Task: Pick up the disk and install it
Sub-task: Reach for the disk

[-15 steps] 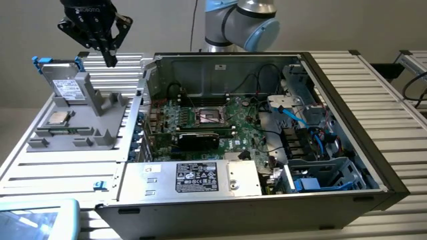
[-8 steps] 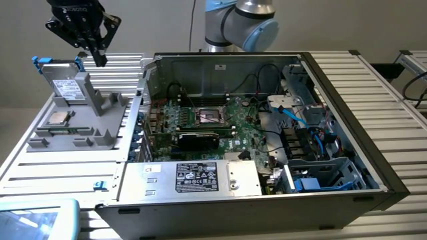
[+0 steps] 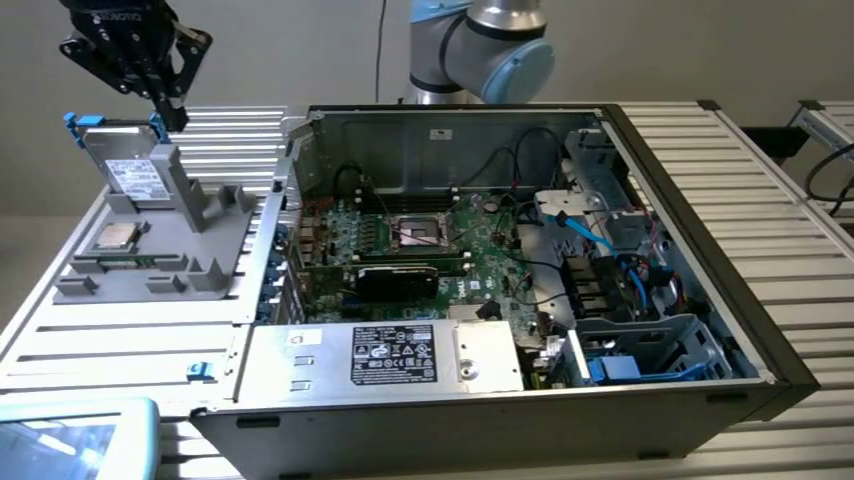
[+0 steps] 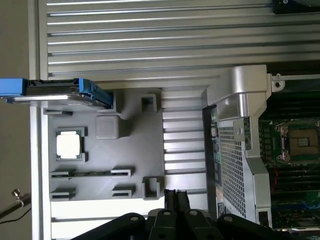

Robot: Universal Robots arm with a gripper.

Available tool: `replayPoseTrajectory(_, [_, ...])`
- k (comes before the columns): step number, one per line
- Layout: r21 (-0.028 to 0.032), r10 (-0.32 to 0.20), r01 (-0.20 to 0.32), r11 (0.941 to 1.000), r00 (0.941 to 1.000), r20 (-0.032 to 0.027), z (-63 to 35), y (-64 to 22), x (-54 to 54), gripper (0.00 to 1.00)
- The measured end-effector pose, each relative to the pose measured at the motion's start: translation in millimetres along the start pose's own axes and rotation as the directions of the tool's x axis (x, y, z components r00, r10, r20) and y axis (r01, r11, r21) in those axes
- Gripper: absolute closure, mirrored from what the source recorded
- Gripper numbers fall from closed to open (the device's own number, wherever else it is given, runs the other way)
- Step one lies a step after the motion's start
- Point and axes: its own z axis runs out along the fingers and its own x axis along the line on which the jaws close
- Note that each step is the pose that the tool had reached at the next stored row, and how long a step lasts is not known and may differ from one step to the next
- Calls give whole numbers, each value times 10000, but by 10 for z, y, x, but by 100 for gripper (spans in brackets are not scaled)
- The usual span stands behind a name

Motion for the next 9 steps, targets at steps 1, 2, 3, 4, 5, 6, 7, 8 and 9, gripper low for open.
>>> replayPoseTrajectory(1, [-3,0,0,10000,10000,-8,0,8,34,89])
replayPoseTrajectory(2, [-5,0,0,10000,10000,-18,0,18,63,89])
replayPoseTrajectory(3, [-11,1,-1,10000,10000,-29,0,29,91,89])
replayPoseTrajectory(4, [-20,2,-2,10000,10000,-38,0,40,117,89])
replayPoseTrajectory(5, [-33,3,-3,10000,10000,-49,0,51,139,89])
replayPoseTrajectory(6, [-57,4,-5,10000,10000,-68,0,60,160,89])
replayPoseTrajectory(7, [-90,6,-6,10000,10000,-97,0,68,177,89])
replayPoseTrajectory(8, [-135,8,-10,9999,9999,-135,0,74,194,89])
replayPoseTrajectory(9, [-188,11,-14,9998,9998,-186,0,79,209,89])
